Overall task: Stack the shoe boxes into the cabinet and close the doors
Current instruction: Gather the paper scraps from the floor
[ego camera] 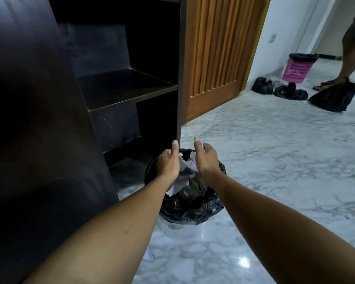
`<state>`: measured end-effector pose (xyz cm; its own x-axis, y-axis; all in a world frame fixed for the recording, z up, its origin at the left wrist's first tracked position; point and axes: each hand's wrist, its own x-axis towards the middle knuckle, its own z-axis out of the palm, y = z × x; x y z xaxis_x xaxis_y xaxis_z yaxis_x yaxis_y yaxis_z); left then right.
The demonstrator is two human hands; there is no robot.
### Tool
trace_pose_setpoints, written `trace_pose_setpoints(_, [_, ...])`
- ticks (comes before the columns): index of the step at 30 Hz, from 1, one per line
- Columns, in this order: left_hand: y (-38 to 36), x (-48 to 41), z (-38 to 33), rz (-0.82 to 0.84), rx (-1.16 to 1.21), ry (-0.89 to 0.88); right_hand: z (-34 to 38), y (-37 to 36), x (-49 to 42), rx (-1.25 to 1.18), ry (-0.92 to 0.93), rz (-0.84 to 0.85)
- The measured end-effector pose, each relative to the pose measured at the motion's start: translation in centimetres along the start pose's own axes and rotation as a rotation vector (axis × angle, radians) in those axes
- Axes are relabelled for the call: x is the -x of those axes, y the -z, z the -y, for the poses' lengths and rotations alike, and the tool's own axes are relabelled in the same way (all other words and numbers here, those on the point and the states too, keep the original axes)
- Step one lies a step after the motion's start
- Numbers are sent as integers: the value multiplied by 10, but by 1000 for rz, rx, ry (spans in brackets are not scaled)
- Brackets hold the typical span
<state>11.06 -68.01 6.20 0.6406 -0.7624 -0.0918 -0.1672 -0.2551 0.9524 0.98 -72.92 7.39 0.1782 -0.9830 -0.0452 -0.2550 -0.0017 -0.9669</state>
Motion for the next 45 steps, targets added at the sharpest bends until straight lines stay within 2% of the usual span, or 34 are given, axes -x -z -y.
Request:
trace_pose_setpoints(9, [6,-8,3,58,138,32,8,2,7,-138,-59,40])
trace_pose_setpoints(16, [21,-10,3,50,99,31,6,2,14,-31,-12,63])
trace_pose_setpoints(19, [39,-4,-11,70,-49,-42,16,1,18,61,59,90])
trace_pose_setpoints(24, [111,23,-54,56,-295,-194,75,-11,36,149,197,83])
trace_pose_setpoints(30, [233,99,-63,-86,-402,-239,140,-43,111,266,338,242])
trace_pose_setpoints(38, [383,244,12,-250,-532,-48,121,-100,251,360,383,536])
trace_pose_setpoints(41, [417,268,65,-288,-510,72,85,-112,280,481,393,576])
trace_pose_setpoints(45, [441,284,158,-318,-488,253,3,-128,297,719,343,705])
